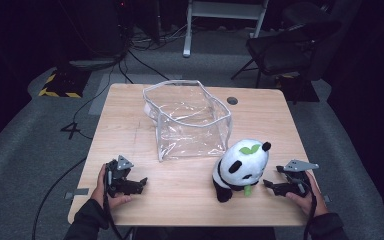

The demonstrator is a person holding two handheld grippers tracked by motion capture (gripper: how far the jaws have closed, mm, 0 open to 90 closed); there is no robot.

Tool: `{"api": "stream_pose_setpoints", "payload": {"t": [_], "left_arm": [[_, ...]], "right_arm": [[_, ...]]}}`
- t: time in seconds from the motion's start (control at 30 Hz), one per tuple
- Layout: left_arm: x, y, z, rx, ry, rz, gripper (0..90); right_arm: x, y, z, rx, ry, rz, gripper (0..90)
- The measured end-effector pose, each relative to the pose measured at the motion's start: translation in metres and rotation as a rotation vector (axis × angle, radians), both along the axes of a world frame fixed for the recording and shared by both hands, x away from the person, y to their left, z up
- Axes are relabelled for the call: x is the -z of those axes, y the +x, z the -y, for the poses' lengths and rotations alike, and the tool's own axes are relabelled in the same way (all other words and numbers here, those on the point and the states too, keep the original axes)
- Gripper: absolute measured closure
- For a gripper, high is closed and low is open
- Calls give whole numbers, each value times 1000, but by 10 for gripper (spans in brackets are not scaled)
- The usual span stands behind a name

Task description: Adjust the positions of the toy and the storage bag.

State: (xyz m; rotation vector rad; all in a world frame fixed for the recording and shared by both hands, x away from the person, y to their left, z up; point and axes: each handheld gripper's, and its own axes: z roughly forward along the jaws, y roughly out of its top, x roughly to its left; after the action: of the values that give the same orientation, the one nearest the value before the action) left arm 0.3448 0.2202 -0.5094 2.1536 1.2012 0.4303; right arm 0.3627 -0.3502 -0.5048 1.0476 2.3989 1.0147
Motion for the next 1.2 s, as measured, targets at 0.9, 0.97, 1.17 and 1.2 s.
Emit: {"api": "stream_pose_setpoints", "payload": {"t": [0.9,0.97,1.17,1.2], "left_arm": [[0,-1,1,19,1,0,5],[0,-1,1,20,2,1,5],[0,-1,1,19,1,1,5],[0,-1,1,19,1,1,5]], "right_arm": [[-4,-14,-52,-151,43,53,227],[-3,-10,-56,-135,45,59,242],[-1,-7,-65,-159,6,57,430],[-1,-7,-65,-159,6,57,430]]}}
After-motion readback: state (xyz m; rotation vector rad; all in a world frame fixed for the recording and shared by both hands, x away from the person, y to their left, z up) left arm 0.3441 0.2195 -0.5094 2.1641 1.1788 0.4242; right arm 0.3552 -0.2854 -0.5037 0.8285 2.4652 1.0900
